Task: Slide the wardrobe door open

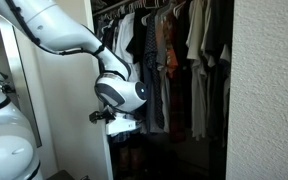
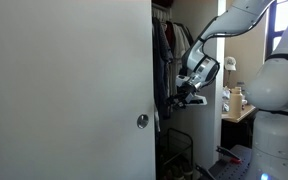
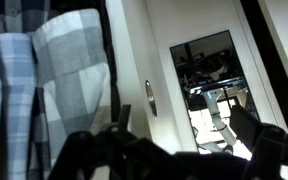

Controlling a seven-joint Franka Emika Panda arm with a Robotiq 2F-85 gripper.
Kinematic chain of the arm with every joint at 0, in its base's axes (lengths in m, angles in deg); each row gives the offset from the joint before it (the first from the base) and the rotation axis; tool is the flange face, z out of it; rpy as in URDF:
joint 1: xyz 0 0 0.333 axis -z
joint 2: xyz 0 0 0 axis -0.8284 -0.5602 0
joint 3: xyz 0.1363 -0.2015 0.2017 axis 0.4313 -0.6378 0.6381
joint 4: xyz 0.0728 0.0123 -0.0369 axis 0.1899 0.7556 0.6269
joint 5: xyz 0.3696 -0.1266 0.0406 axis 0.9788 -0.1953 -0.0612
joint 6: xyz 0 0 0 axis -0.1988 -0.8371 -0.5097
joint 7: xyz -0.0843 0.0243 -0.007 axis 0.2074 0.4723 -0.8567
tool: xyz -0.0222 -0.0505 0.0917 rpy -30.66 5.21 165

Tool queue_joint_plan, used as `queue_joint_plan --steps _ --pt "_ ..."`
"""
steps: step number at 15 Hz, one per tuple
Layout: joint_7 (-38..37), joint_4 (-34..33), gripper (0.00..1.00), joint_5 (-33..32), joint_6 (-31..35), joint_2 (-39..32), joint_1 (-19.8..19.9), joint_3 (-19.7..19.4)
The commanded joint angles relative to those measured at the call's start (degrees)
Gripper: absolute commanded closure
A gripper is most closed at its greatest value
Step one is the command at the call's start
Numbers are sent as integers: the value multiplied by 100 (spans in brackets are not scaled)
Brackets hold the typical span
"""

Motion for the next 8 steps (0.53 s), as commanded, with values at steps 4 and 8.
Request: queue_joint_plan --steps 4,8 --pt "-1186 -33 0 -1981 -503 1114 360 -280" --pt "-1551 40 0 -2697 -742 1697 310 -429"
